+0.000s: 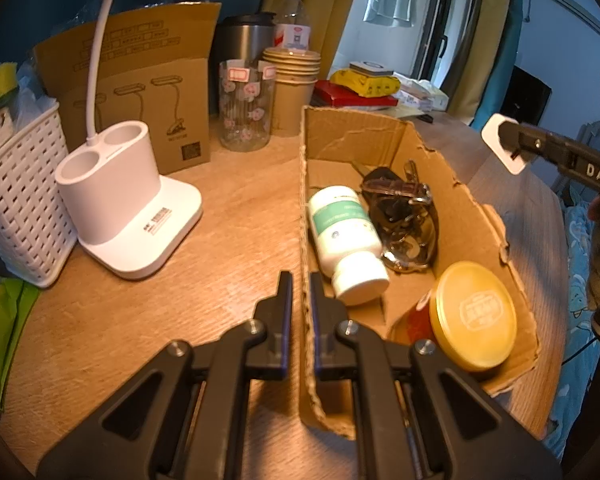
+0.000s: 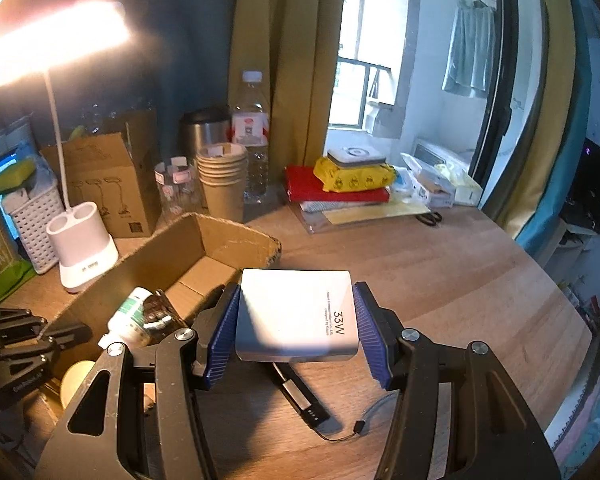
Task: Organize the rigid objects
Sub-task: 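Grasp the white charger with the right gripper and lift it, then carry the charger over the box and open the right gripper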
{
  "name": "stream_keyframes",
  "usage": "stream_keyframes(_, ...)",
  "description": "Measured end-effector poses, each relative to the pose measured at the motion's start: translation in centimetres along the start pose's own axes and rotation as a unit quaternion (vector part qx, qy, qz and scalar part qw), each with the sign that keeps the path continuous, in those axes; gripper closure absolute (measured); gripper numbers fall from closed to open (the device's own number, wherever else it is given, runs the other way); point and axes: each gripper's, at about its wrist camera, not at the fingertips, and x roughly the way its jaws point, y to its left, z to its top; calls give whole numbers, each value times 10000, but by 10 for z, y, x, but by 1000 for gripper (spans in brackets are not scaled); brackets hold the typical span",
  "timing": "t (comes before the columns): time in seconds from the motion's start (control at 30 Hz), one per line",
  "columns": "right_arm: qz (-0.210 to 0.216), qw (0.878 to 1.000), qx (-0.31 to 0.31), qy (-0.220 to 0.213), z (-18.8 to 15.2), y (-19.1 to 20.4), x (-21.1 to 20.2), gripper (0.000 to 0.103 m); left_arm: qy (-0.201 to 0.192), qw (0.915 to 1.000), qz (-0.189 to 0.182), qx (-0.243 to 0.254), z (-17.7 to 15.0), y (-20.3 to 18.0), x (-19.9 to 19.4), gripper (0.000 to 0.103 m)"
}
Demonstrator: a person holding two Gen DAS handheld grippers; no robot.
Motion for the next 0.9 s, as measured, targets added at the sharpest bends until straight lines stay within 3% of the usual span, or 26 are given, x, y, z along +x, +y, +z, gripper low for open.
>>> stream_keyframes(0.9, 491, 9983, -261, -186, 30, 42, 16, 45, -9, 10000, -8, -6, 0, 0, -1, 96)
